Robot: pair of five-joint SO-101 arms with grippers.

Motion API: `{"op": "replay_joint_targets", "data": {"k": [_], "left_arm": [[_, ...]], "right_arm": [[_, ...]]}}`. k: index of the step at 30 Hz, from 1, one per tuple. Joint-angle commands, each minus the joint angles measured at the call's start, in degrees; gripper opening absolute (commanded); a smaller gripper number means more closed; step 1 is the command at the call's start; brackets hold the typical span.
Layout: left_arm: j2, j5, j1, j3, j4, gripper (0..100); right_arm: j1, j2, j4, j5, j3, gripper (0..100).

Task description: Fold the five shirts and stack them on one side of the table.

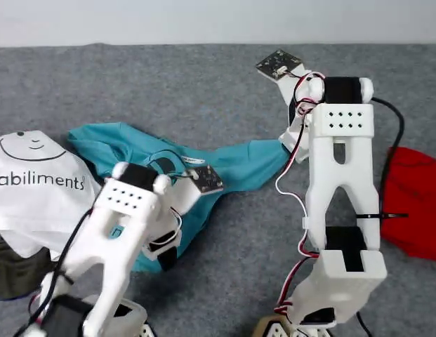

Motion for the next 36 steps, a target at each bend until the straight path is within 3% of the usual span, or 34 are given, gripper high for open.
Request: {"op": "replay_joint_targets", "data": {"k": [1, 8, 13, 15, 19, 29, 36], "left_arm": [[5.27, -0.62, 0.18, 1.27, -4.75, 20], [13.45, 4.75, 0.0, 1.36, -14.24, 19], [13.63, 5.8, 0.26, 1.01, -17.67, 5], [13.63, 5.8, 0.18, 0.66, -17.14, 0], [12.04, 5.98, -1.14, -3.47, -11.69, 0], [-7.65, 5.89, -13.19, -24.4, -5.89, 0], [-7.56, 1.58, -15.65, -20.53, -6.59, 4]], "right_arm": [[0.13, -3.38, 2.15, -0.09, -0.35, 1.0], [0.13, -3.47, 2.15, -2.11, -0.35, 1.0], [0.57, -4.09, 2.15, -2.29, -0.35, 1.0], [1.27, -4.09, 2.15, -2.29, -0.44, 1.0], [3.12, -4.62, 2.15, -2.2, -0.7, 1.0], [6.73, -12.88, 2.15, -1.14, -0.7, 1.0], [10.33, -14.37, 2.07, 1.32, -0.7, 1.0]]}}
